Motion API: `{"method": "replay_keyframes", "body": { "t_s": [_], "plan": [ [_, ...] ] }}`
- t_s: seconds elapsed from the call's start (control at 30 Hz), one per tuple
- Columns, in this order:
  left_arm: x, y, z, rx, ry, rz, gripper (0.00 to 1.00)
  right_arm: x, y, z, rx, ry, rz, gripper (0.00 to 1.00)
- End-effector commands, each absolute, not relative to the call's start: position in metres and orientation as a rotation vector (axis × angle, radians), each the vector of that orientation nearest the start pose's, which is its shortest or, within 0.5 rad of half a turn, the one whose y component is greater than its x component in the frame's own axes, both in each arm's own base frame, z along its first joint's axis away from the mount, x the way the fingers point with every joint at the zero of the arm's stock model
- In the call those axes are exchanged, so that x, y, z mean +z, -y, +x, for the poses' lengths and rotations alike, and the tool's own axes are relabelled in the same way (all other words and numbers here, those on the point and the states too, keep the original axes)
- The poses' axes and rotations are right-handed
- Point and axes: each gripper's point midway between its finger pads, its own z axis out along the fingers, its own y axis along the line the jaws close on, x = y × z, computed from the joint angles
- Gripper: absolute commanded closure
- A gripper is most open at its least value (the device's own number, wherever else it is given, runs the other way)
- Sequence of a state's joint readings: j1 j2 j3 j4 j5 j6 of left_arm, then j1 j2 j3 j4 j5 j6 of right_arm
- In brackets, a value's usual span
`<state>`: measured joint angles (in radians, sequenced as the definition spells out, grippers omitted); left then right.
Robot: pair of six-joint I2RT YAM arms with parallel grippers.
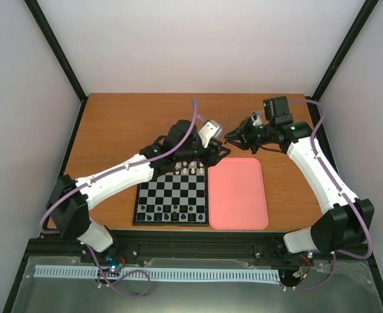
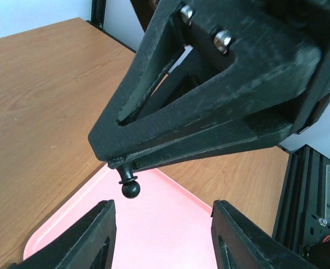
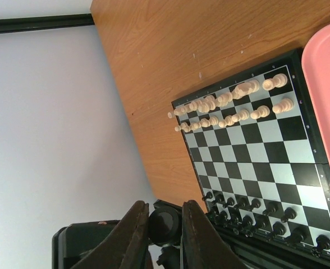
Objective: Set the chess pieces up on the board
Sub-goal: Place the chess piece on the chessboard.
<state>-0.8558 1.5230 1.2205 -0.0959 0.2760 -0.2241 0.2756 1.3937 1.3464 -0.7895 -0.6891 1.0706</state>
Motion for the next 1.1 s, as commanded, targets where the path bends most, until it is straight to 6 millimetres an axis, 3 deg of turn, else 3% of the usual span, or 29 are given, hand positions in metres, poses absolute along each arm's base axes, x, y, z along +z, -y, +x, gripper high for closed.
{"method": "replay_keyframes", "body": {
  "t_s": [0.0, 0.6, 1.07],
  "plan": [
    [0.293, 0.407, 0.280, -0.991, -1.826, 0.845, 0.51, 0.283, -0.208, 0.315, 1.408, -2.567, 0.654, 0.85],
    [0.303, 0.403, 0.290, -0.947, -1.802, 0.782, 0.56, 0.281, -0.208, 0.314, 1.409, -2.577, 0.645, 0.85],
    [0.308, 0.407, 0.292, -0.962, -1.778, 0.779, 0.73, 0.281, -0.206, 0.311, 1.399, -2.579, 0.643, 0.85]
  ]
}}
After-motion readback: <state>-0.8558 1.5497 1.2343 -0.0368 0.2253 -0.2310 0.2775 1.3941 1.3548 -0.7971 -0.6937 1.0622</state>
